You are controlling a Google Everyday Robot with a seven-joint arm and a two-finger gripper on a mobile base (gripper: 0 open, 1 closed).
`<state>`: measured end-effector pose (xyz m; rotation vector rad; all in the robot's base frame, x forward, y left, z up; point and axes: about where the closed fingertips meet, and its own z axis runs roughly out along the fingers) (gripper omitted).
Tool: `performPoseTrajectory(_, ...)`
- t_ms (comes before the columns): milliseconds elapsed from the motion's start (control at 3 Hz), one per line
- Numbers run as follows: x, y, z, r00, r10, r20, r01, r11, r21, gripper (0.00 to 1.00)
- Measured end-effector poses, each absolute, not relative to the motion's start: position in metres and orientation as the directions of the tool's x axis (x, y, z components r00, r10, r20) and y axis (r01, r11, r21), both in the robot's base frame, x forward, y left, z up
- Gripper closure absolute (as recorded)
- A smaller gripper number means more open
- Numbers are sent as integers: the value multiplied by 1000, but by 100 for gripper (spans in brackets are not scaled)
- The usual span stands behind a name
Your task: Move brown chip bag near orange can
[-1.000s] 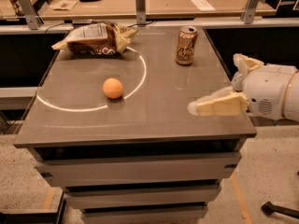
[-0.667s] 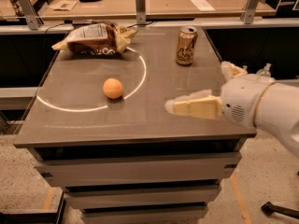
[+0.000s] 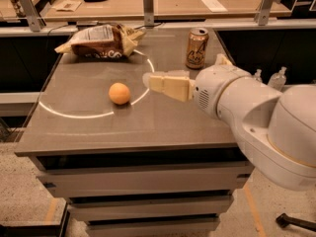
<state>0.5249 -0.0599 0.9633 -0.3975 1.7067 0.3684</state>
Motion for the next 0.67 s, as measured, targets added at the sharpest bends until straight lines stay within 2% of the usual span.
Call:
performPoseTrajectory(333,548,-42,966,-152,-44,-987,-431,902,26,0)
performPoseTrajectory(667,571,-9,963,-121,-59,-991,-475,880,5,0)
